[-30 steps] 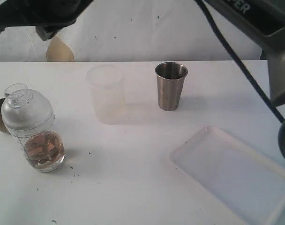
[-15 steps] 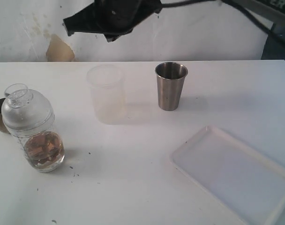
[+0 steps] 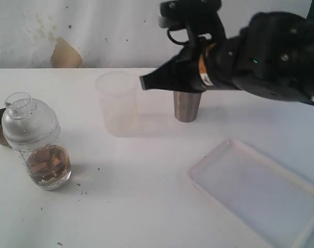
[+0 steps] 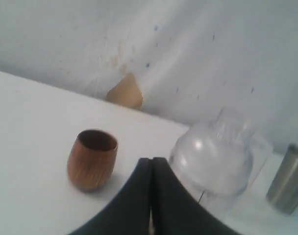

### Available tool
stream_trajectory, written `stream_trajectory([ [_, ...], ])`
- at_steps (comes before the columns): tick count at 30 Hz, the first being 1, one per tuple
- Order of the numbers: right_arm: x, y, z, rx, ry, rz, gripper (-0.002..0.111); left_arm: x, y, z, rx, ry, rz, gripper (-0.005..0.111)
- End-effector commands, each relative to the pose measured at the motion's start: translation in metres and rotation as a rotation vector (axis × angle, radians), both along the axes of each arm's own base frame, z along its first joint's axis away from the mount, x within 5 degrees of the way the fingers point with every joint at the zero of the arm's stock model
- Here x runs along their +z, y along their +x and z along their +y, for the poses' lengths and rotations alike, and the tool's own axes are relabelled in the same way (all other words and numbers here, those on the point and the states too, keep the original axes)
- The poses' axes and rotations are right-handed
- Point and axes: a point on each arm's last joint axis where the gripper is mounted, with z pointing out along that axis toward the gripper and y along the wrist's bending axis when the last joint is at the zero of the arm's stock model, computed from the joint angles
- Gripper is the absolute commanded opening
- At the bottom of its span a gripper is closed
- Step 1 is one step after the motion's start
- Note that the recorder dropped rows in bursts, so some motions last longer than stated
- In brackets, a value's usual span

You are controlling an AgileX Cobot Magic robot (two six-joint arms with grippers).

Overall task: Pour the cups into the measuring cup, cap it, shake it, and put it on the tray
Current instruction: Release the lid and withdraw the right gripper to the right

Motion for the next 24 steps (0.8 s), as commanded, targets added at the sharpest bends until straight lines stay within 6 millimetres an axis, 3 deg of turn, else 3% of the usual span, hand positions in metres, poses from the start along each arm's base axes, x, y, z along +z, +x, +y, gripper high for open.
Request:
stream_trajectory([
  [1, -0.01, -0.026, -0.029, 0.027, 0.048, -0.035, 0.0, 0.015, -0.001, 0.004, 0.032, -0.24, -0.166, 0.0],
  [7, -0.013, -0.027, -0.085, -0.242, 0.174, -0.03, 0.0, 0.018, -0.001, 0.005, 0.032, -0.342, -0.193, 0.0],
  [10, -0.013, -0.033, -0.101, -0.349, 0.198, -0.06, 0.0, 0.021, -0.002, 0.006, 0.038, -0.343, -0.229, 0.0],
  [15, -0.006, -0.061, -0.132, -0.67, 0.096, -0.3, 0.0, 0.023, -0.002, 0.007, 0.038, -0.335, -0.246, 0.0],
  [18, -0.001, -0.073, -0.133, -0.697, 0.086, -0.351, 0.0, 0.027, -0.001, 0.007, 0.037, -0.313, -0.286, 0.0],
  [24, 0.005, -0.079, -0.105, -0.475, 0.188, -0.294, 0.0, 0.048, 0.0, -0.007, -0.099, -0.135, -0.473, 0.0],
])
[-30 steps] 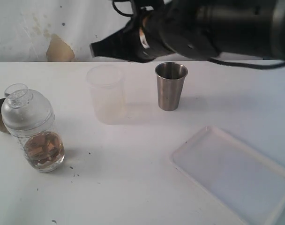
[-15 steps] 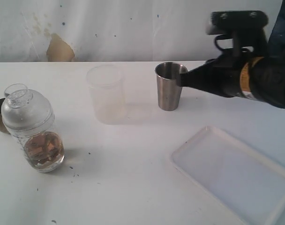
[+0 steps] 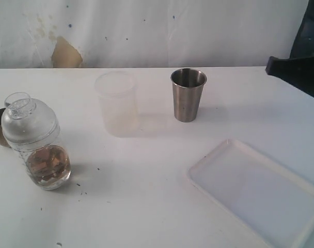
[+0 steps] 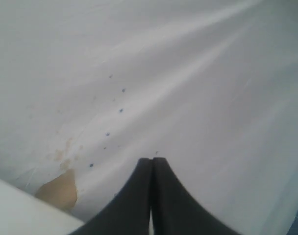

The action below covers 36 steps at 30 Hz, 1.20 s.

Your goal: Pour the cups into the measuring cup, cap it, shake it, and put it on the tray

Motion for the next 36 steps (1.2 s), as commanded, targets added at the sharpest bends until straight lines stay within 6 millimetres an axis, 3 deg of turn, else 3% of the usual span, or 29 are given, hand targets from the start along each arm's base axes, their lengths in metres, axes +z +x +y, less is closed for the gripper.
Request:
stream_trajectory([
  [1, 0.001, -0.004, 0.022, 0.199, 0.066, 0.023, 0.0, 0.017, 0.004, -0.013, -0.07, 0.189, -0.102, 0.0],
  [7, -0.01, -0.015, 0.059, 0.645, 0.071, 0.163, 0.0, 0.06, 0.032, -0.026, -0.133, 0.391, -0.058, 0.0],
  [11, -0.021, -0.023, 0.067, 0.759, 0.061, 0.217, 0.0, 0.071, 0.062, -0.035, -0.205, 0.511, 0.028, 0.0],
  [19, -0.056, -0.033, 0.057, 0.712, 0.037, 0.32, 0.0, 0.055, 0.138, -0.046, -0.335, 0.572, 0.273, 0.0],
  [24, -0.056, -0.033, 0.057, 0.709, 0.035, 0.318, 0.0, 0.029, 0.156, -0.052, -0.412, 0.602, 0.356, 0.0],
  [36, -0.056, -0.033, 0.057, 0.709, 0.035, 0.318, 0.0, -0.002, 0.176, -0.053, -0.443, 0.649, 0.447, 0.0],
])
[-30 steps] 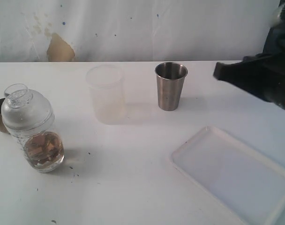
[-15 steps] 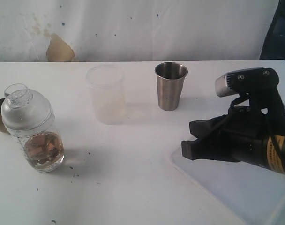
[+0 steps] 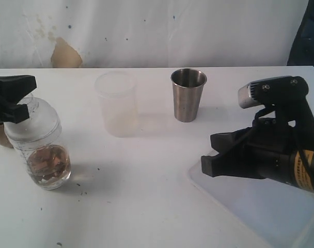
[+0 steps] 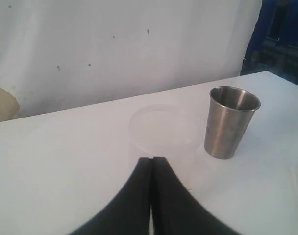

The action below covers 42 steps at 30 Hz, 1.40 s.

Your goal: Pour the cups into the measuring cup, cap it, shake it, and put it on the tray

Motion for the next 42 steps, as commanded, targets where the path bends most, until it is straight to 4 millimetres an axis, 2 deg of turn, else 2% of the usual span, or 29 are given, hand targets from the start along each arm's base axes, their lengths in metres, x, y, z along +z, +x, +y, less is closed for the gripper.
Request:
stream_trajectory([
  [1, 0.0, -0.001, -0.001, 0.0, -0.015, -0.009, 0.0, -0.012, 0.006, 0.002, 0.03, 0.026, 0.055, 0.0],
  [19, -0.001, -0.001, -0.001, 0.008, -0.011, -0.005, 0.0, -0.028, 0.008, 0.011, 0.137, 0.065, 0.186, 0.0],
  [30, 0.0, -0.001, 0.0, 0.015, -0.015, -0.009, 0.0, -0.056, 0.014, 0.01, 0.126, 0.078, 0.306, 0.0],
  [37, 0.0, -0.001, 0.0, 0.017, -0.014, -0.008, 0.0, -0.04, 0.015, 0.003, 0.054, 0.017, 0.194, 0.0],
  [42, 0.0, -0.001, 0.0, 0.022, -0.014, -0.008, 0.0, -0.006, 0.008, 0.004, 0.061, -0.004, 0.057, 0.0],
])
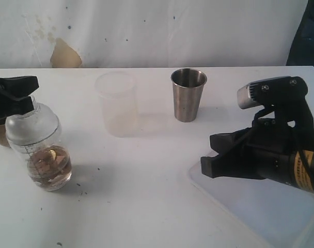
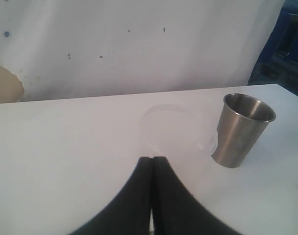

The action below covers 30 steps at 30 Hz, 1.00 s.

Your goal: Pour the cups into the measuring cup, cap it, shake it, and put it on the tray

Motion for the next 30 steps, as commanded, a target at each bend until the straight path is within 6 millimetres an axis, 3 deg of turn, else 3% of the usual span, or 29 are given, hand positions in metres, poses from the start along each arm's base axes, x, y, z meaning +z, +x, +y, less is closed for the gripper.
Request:
stream_trajectory([
  [1, 0.0, -0.001, 0.0, 0.013, -0.014, -0.009, 0.0, 0.015, -0.011, 0.001, -0.001, 0.051, -0.053, 0.0],
  [6, 0.0, -0.001, 0.0, 0.012, -0.015, -0.01, 0.0, 0.038, -0.028, 0.001, -0.012, 0.028, -0.139, 0.0],
  [11, 0.0, -0.001, -0.001, 0.01, -0.016, -0.011, 0.0, 0.048, -0.047, 0.006, 0.052, -0.044, -0.08, 0.0],
  [17, 0.0, -0.001, -0.001, 0.01, -0.016, -0.011, 0.0, 0.026, -0.085, 0.008, 0.054, -0.105, -0.064, 0.0],
  [25, 0.0, -0.001, 0.0, 0.018, -0.012, -0.007, 0.0, -0.015, -0.137, 0.016, 0.115, -0.195, -0.185, 0.0],
  [30, 0.0, 0.0, -0.002, -0.003, -0.021, -0.016, 0.0, -0.019, -0.147, 0.028, 0.247, -0.205, -0.241, 0.0],
])
